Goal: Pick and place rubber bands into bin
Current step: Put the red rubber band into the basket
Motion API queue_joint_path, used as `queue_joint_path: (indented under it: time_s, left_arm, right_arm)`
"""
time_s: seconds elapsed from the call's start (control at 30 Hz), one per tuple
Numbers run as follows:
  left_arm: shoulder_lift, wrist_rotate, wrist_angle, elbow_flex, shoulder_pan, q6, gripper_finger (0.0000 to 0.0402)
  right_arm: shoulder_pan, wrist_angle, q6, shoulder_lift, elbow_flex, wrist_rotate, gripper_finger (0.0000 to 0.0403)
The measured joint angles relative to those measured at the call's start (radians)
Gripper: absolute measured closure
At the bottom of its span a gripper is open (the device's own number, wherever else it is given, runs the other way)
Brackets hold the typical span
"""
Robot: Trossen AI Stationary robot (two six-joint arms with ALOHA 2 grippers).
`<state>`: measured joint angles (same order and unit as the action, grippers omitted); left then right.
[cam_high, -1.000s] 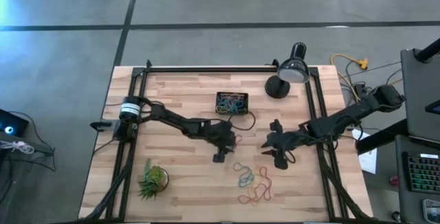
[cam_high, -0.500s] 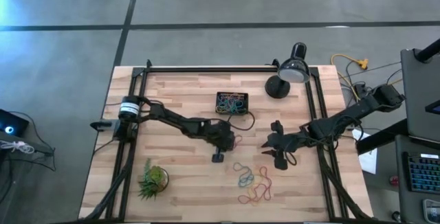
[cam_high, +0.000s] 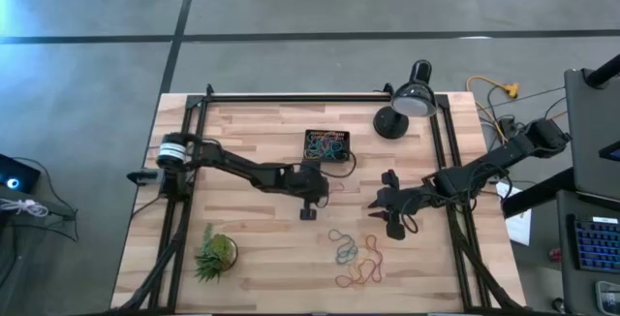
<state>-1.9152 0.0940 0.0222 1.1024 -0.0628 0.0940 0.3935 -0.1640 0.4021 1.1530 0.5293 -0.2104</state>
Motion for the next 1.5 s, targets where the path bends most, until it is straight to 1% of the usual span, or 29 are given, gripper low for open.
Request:
queue_joint_path:
  time_s: [0.03, 0.23, 0.4, 0.6, 0.73, 0.87, 0.97, 1.2, 1.4, 1.5]
  left_arm:
    - [0.017, 0.017, -0.004, 0.002, 0.000, 0.001, 0.0401]
    - [0.119, 0.033, 0.002, 0.004, 0.006, 0.052, 0.0401]
    - [0.200, 0.090, 0.006, 0.011, 0.030, 0.124, 0.0401]
    - [0.274, 0.122, 0.019, 0.010, 0.106, 0.184, 0.0401]
    - [0.295, 0.123, 0.021, 0.011, 0.170, 0.208, 0.0401]
    - [0.298, 0.119, 0.021, 0.010, 0.232, 0.209, 0.0401]
    - [0.294, 0.091, 0.021, 0.004, 0.273, 0.209, 0.0401]
    - [0.233, 0.049, 0.022, 0.008, 0.329, 0.209, 0.0401]
    - [0.132, -0.055, 0.048, 0.006, 0.358, 0.200, 0.0401]
    - [0.078, -0.133, 0.046, 0.013, 0.363, 0.181, 0.0401]
  right_arm:
    - [0.000, -0.001, 0.000, 0.000, 0.000, 0.000, 0.0299]
    - [0.000, 0.006, -0.005, 0.000, 0.000, -0.002, 0.0299]
    - [0.000, 0.012, -0.006, 0.000, -0.002, -0.002, 0.0304]
    - [0.000, 0.017, -0.009, 0.000, -0.002, -0.002, 0.0305]
    - [0.000, 0.021, -0.012, 0.000, -0.002, -0.002, 0.0306]
    - [0.000, 0.021, -0.018, 0.000, -0.002, -0.002, 0.0311]
    - [0.000, 0.021, -0.021, 0.000, -0.002, -0.002, 0.0314]
    - [0.000, 0.022, -0.039, 0.000, -0.006, -0.002, 0.0315]
    - [0.000, 0.022, -0.039, 0.001, -0.011, -0.003, 0.0322]
    - [-0.001, 0.022, -0.039, 0.001, -0.012, -0.003, 0.0324]
